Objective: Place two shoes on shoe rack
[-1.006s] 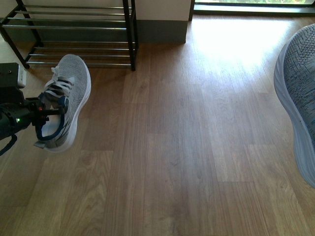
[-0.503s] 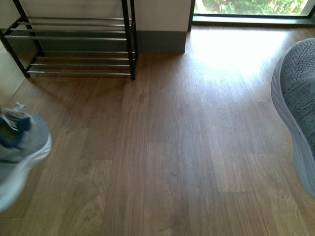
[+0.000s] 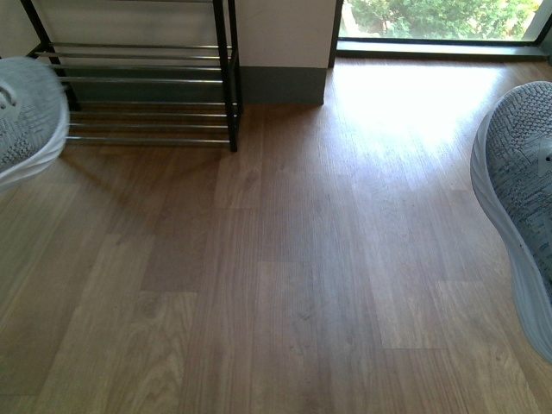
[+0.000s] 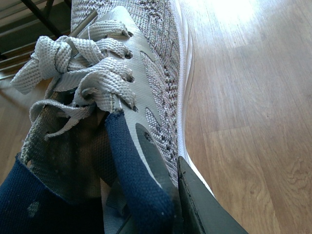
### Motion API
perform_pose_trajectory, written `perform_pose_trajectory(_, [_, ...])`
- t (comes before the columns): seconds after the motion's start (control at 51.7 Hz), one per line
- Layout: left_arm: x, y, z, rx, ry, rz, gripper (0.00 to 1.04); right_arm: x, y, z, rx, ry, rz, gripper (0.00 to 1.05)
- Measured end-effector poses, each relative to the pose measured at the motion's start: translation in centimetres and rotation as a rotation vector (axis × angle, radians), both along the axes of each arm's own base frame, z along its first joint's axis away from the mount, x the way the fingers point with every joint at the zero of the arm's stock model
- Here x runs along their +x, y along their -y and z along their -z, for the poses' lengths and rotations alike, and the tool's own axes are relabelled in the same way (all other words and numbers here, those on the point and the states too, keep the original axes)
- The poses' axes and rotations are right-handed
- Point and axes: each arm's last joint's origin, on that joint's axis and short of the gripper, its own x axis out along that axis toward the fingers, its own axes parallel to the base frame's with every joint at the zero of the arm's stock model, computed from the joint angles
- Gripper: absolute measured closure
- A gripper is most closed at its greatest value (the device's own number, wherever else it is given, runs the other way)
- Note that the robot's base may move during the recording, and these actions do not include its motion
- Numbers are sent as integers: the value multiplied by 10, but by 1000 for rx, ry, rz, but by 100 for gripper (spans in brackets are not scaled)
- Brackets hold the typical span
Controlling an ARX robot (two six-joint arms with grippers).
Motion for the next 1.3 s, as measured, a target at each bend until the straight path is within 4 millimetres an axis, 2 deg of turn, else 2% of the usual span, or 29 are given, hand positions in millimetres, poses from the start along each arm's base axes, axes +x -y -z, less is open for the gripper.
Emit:
perform_pose_trajectory(0.135, [-6,3,-12,-6,41,36,103,0,0,0,0,0,0,103])
perform_pose_trajectory(0.464, [-16,8,-21,-3,70,52,103,0,0,0,0,0,0,103])
perform_pose_trajectory(0.638, [-23,7,-22,3,82,22,103,0,0,0,0,0,0,103])
perform_pose_trajectory(1.296, [-23,7,-22,3,84,23,103,0,0,0,0,0,0,103])
